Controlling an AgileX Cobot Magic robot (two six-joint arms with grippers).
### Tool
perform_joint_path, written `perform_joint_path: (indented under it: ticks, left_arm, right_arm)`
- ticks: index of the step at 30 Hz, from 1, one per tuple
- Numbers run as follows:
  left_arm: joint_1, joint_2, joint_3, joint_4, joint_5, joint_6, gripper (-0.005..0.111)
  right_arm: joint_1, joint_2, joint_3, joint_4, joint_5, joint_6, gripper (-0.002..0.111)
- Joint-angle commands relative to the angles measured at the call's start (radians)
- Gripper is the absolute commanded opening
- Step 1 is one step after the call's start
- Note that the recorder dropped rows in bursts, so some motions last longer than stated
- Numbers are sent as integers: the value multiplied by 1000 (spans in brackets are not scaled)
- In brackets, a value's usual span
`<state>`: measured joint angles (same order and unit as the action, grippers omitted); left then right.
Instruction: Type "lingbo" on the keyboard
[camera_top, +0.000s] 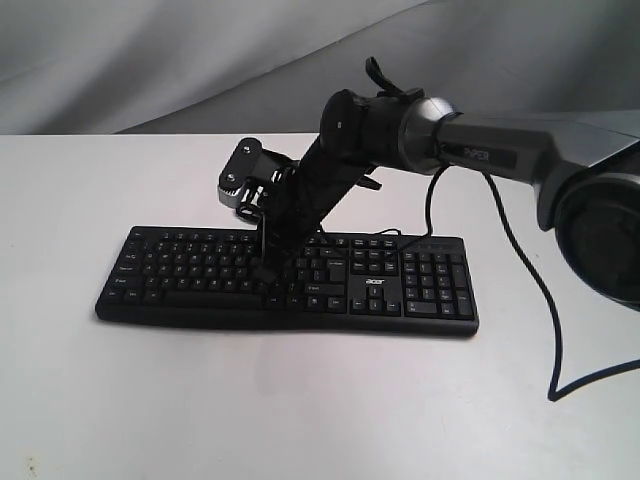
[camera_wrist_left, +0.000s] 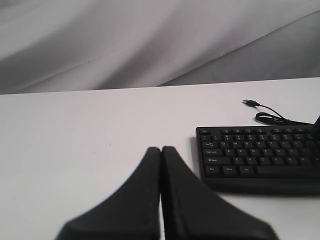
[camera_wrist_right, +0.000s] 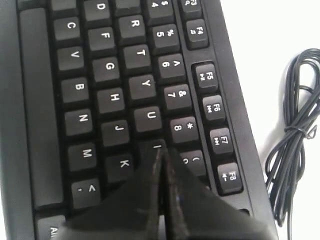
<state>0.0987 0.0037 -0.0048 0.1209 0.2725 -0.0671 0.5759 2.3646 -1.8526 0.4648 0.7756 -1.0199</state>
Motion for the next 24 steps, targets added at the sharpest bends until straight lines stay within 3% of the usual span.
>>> perform_joint_path:
  ticks: [1,24]
  left_arm:
    - [1,-4,5,-4,-7,-2,1]
    - [1,-4,5,-4,-7,-2,1]
  right_arm:
    - [-6,-1,6,8,-3,-3,0]
    - [-7,13,6,-9,3,4,0]
